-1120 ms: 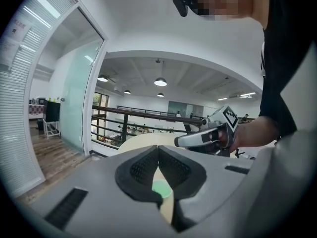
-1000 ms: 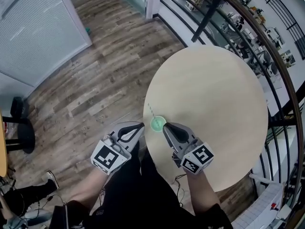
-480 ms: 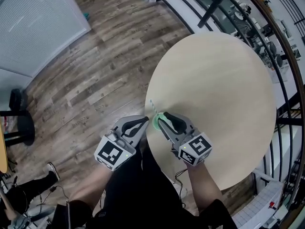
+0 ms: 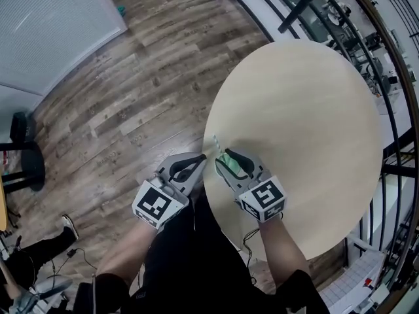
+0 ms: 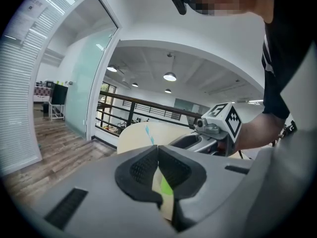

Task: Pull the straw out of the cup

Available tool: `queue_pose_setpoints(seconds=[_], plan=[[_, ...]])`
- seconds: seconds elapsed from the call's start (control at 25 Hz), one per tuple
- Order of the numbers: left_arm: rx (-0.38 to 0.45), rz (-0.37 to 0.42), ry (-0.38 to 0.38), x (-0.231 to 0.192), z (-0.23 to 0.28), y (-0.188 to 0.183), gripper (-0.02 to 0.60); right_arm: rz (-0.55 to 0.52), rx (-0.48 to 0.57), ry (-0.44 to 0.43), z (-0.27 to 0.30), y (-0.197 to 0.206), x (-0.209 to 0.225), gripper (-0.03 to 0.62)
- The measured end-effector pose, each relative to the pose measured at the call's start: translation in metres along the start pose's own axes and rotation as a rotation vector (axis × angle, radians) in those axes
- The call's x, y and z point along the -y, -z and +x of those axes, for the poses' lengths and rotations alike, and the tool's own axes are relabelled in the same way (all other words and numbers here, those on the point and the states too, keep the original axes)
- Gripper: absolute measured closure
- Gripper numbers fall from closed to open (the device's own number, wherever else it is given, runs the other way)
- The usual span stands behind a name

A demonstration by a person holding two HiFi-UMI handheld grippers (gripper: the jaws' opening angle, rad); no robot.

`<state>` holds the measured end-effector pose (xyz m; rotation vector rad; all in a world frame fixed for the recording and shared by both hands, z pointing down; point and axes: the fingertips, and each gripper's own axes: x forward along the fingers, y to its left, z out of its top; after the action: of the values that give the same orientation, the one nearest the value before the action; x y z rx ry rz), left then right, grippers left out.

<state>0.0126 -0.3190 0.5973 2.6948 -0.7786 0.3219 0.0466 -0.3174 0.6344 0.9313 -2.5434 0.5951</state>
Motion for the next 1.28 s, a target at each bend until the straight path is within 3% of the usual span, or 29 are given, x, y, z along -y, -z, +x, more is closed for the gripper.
queue_pose_setpoints(seconds=[0.76, 1.28], plan=[[-0.019, -0.045, -0.018, -0.007, -0.004, 0.016, 0.574, -0.128, -0.068, 0.061, -0.001, -0.004, 0.000, 0.462], [-0.012, -0.054, -0.047, -0.019, -0.014, 0.003, 0.574, -0.152, -0.194, 0.015, 0.014, 0.002, -0.005, 0.464]])
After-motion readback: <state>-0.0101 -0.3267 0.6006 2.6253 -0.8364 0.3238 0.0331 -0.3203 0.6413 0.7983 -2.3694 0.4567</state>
